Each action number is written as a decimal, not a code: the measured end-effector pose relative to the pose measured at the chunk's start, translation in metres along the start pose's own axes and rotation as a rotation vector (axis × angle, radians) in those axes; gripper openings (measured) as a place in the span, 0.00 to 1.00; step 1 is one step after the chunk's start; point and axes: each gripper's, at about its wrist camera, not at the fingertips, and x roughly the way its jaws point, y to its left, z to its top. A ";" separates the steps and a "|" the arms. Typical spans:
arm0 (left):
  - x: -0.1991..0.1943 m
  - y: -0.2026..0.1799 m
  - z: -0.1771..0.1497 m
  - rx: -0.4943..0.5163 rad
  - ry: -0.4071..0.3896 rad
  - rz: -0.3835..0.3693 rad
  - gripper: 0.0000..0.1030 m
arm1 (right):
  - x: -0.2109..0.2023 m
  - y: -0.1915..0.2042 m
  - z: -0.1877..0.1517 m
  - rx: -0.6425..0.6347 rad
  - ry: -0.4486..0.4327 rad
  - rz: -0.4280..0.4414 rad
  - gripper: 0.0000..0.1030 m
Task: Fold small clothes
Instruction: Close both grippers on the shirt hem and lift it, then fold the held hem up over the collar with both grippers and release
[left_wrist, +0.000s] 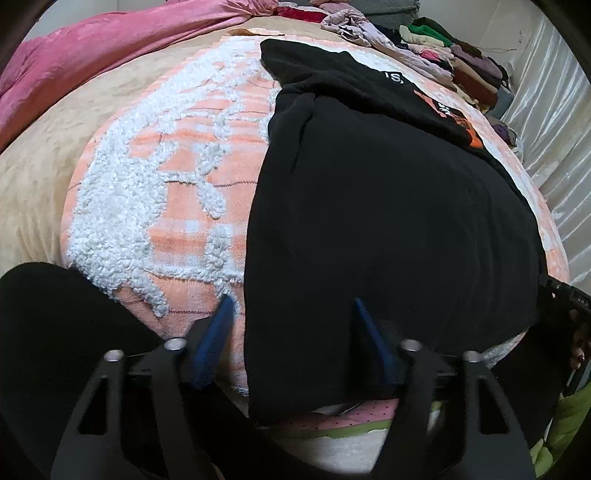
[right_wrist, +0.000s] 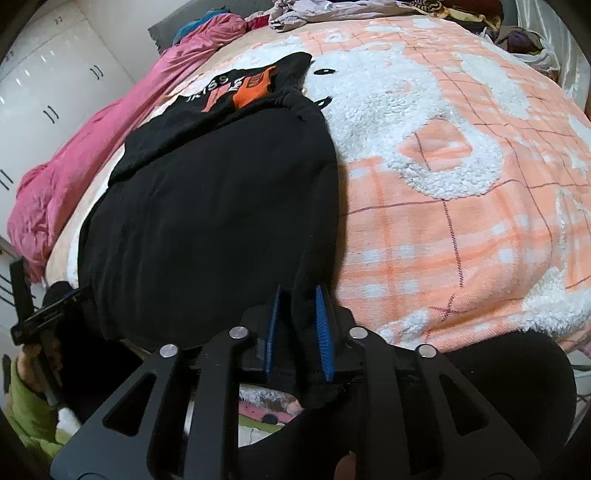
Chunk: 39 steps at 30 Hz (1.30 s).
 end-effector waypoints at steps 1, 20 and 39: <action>0.000 -0.001 0.000 -0.001 0.000 -0.006 0.49 | 0.001 0.001 0.000 -0.006 0.002 -0.001 0.15; -0.018 0.000 0.012 -0.032 -0.043 -0.161 0.10 | -0.027 -0.002 0.005 0.012 -0.132 0.114 0.04; -0.034 0.001 0.149 -0.125 -0.210 -0.279 0.10 | -0.032 0.020 0.146 -0.062 -0.291 0.111 0.04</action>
